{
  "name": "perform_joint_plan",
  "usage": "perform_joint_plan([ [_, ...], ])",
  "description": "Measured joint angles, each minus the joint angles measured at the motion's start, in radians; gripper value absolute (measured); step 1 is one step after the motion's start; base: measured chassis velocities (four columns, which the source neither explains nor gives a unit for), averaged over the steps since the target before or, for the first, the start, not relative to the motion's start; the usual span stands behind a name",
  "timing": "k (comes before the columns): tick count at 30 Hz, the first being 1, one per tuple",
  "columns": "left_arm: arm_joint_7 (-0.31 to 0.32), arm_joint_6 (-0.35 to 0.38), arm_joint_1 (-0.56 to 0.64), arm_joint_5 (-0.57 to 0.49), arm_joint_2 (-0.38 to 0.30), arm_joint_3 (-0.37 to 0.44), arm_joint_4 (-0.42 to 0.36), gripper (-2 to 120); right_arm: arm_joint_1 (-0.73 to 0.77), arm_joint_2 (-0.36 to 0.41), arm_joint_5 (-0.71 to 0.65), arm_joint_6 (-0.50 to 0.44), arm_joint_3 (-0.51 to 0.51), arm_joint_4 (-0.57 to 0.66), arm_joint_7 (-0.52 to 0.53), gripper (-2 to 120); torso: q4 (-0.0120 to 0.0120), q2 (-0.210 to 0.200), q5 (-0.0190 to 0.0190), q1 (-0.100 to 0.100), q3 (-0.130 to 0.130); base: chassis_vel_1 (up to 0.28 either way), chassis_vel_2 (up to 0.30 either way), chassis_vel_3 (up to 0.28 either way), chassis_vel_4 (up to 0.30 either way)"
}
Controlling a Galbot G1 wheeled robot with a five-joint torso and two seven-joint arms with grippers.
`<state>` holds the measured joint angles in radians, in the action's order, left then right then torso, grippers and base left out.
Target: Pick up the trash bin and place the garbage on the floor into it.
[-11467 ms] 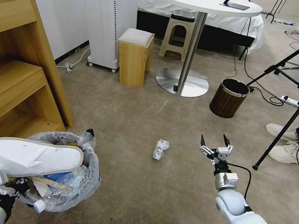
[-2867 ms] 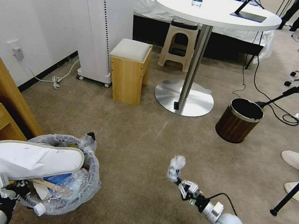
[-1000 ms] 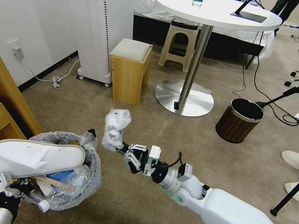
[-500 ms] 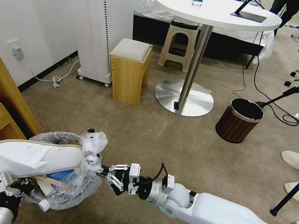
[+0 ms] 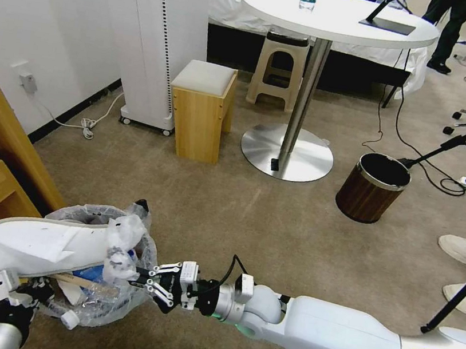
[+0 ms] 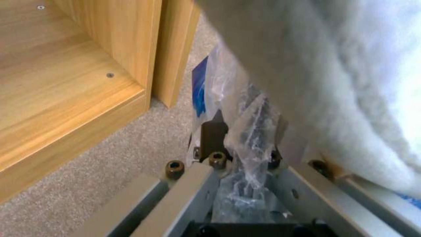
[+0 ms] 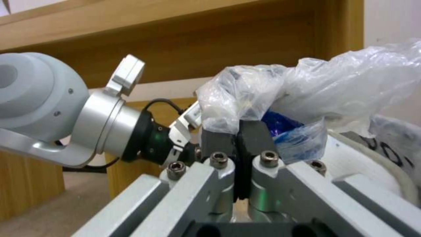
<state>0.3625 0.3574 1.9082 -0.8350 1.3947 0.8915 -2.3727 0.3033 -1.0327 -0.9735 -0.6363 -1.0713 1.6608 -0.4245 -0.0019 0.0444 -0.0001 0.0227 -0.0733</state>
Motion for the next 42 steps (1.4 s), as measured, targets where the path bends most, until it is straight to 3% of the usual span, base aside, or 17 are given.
perform_joint_plan([
  [16, -0.010, 0.001, 0.023, 0.011, 0.000, -0.007, -0.023, 0, -0.054, -0.136, -0.003, 0.003, -0.053, -0.105, 0.016, 0, 0.0000, 0.000, 0.0001, 0.000, 0.000, 0.000, 0.000, 0.000, 0.000],
  [29, -0.013, 0.001, 0.044, 0.007, -0.017, -0.008, -0.042, 0, -0.044, -0.171, 0.011, -0.001, -0.056, -0.169, 0.016, 0, 0.0000, 0.000, 0.0000, 0.000, 0.000, 0.000, 0.000, 0.000, 0.000],
  [32, -0.013, 0.000, 0.046, 0.006, -0.020, -0.008, -0.044, 0, -0.041, -0.172, 0.015, -0.003, -0.056, -0.180, 0.013, 3, 0.0000, 0.000, 0.0000, 0.000, 0.000, 0.000, 0.000, 0.000, 0.000],
  [34, -0.013, 0.000, 0.047, 0.003, -0.024, -0.007, -0.046, 0, -0.037, -0.172, 0.019, -0.003, -0.054, -0.189, 0.008, 15, 0.0000, 0.000, 0.0000, 0.000, 0.000, 0.000, 0.000, 0.000, 0.000],
  [42, -0.013, 0.000, 0.044, -0.001, -0.025, -0.008, -0.044, 0, -0.036, -0.170, 0.020, -0.003, -0.048, -0.190, -0.001, 37, -0.0001, 0.000, 0.0000, 0.000, 0.000, 0.000, 0.000, 0.000, 0.000],
])
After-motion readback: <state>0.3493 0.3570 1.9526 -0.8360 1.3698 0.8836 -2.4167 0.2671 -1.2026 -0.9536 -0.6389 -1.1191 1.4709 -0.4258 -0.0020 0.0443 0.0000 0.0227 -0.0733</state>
